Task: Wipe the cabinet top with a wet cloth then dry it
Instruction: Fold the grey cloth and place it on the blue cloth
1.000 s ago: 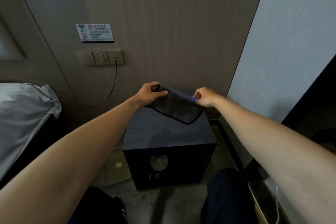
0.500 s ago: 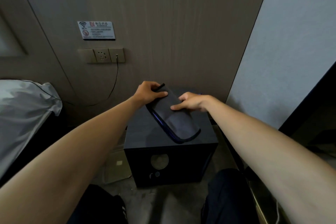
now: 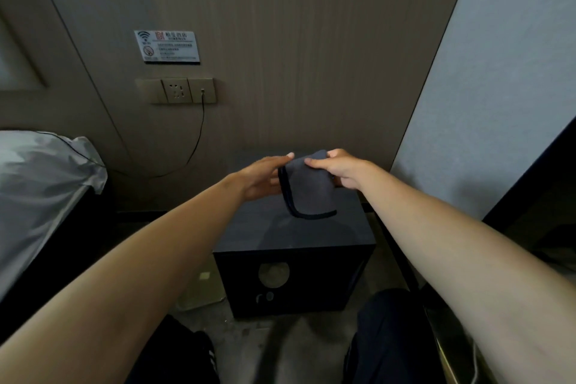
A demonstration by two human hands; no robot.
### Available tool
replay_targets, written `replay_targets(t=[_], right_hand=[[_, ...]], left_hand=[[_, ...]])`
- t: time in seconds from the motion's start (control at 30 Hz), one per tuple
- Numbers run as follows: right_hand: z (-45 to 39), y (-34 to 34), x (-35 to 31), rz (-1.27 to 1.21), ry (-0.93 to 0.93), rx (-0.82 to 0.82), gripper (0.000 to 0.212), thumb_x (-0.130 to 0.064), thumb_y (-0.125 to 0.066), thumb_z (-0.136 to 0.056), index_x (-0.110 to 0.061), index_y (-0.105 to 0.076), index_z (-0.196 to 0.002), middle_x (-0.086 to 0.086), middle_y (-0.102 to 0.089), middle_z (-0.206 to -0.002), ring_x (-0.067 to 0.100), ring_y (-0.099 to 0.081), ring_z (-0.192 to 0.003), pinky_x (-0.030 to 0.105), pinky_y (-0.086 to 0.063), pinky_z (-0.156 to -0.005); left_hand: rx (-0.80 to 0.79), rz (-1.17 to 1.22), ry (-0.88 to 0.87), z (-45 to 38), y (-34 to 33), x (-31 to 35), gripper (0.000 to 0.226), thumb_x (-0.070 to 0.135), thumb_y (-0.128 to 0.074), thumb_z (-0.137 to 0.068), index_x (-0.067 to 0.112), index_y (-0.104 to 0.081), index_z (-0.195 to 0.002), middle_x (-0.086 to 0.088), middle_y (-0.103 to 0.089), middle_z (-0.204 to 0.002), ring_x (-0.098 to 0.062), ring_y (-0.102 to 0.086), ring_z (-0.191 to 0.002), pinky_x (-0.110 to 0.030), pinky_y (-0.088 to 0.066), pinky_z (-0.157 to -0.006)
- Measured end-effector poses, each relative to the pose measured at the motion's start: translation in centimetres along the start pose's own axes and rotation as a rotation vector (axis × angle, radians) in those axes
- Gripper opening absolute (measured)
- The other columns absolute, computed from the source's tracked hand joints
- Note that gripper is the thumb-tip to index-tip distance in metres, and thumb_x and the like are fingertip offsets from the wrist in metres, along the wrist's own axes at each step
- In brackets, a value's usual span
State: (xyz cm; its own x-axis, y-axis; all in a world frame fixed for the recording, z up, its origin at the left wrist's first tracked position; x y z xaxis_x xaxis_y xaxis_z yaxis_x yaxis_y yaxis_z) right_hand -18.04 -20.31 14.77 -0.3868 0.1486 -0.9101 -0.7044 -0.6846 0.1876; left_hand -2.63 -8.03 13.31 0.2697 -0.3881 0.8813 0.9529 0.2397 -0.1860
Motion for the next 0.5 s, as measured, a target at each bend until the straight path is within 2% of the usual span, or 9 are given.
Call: replay_targets(t=[0.1, 0.17, 0.23, 0.33, 0.37, 0.43, 0.5], right_hand=[[0.5, 0.4, 0.0, -0.186, -0.037, -0.021, 0.051, -0.015, -0.078, -0.082, -0.001, -0.056, -0.126, 0.014, -0.071, -0.111, 0.023, -0.071, -0.098, 0.035, -0.059, -0.081], [0.7, 0.6, 0.0, -0.221, -0.036, -0.025, 0.047, -0.008, -0.075, -0.085, 0.0, -0.058, -0.128, 0.015, -0.071, -0.112, 0.022, -0.071, -0.096, 0.032, -0.059, -0.075], [0.4, 1.0, 0.2, -0.236, -0.021, -0.017, 0.049, 0.002, -0.071, -0.085, -0.002, -0.056, -0.131, 0.017, -0.068, -0.118, 0.021, -0.07, -0.094, 0.031, -0.06, -0.072], [-0.3, 1.5, 0.7, -0.168, 0.024, 0.043, 0.072, 0.012, -0.073, -0.078, -0.015, -0.047, -0.139, 0.012, -0.06, -0.125, 0.025, -0.065, -0.107, 0.035, -0.059, -0.08], [-0.4, 1.6, 0.8, -0.111, 0.048, 0.069, 0.074, 0.012, -0.074, -0.076, -0.017, -0.047, -0.139, 0.009, -0.058, -0.124, 0.025, -0.064, -0.109, 0.035, -0.059, -0.082], [-0.7, 1.8, 0.9, 0.034, 0.104, 0.098, 0.059, 0.008, -0.077, -0.076, -0.011, -0.059, -0.128, 0.011, -0.063, -0.12, 0.024, -0.066, -0.104, 0.033, -0.059, -0.081], [-1.3, 1.9, 1.2, 0.171, 0.136, 0.122, 0.033, 0.002, -0.079, -0.076, -0.011, -0.07, -0.105, 0.015, -0.072, -0.11, 0.024, -0.071, -0.093, 0.036, -0.061, -0.08]], left_hand=[[0.12, -0.059, -0.146, -0.1, -0.7, 0.4, 0.053, 0.012, -0.079, -0.08, 0.017, -0.054, -0.127, -0.006, -0.062, -0.11, -0.02, -0.066, -0.093, -0.037, -0.057, -0.083], [0.159, -0.163, -0.187, -0.5, -0.5, 0.2, 0.051, 0.004, -0.08, -0.076, 0.01, -0.059, -0.122, -0.009, -0.063, -0.104, -0.019, -0.066, -0.087, -0.036, -0.058, -0.079], [0.209, -0.254, -0.224, -0.6, -0.2, 0.2, 0.045, 0.004, -0.081, -0.076, 0.007, -0.064, -0.118, -0.011, -0.065, -0.1, -0.019, -0.066, -0.084, -0.032, -0.06, -0.074], [0.245, -0.446, -0.308, -1.0, 0.4, 0.2, 0.037, 0.012, -0.082, -0.077, 0.009, -0.069, -0.112, -0.008, -0.069, -0.098, -0.019, -0.068, -0.089, -0.027, -0.061, -0.073], [0.258, -0.52, -0.327, -1.3, 0.7, 0.2, 0.034, 0.016, -0.082, -0.076, 0.011, -0.071, -0.108, -0.006, -0.071, -0.096, -0.018, -0.069, -0.09, -0.027, -0.06, -0.075], [0.303, -0.638, -0.346, -2.2, 1.3, 0.1, 0.026, 0.025, -0.084, -0.073, 0.018, -0.075, -0.097, -0.003, -0.073, -0.09, -0.017, -0.07, -0.09, -0.033, -0.059, -0.082], [0.335, -0.702, -0.349, -2.9, 1.6, 0.0, 0.021, 0.03, -0.085, -0.071, 0.021, -0.076, -0.088, -0.002, -0.074, -0.086, -0.019, -0.07, -0.09, -0.038, -0.058, -0.085]])
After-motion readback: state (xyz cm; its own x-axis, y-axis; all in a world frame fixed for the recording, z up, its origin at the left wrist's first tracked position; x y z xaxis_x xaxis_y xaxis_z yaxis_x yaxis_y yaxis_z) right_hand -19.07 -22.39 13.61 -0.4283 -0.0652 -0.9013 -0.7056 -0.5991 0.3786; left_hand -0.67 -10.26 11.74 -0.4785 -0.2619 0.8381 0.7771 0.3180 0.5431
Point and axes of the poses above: each hand's wrist, its own z-axis away from the middle knuckle, its own y-axis out of the back of the hand, x = y × z, the point moved 2 cm from there along -z, towards the middle knuckle
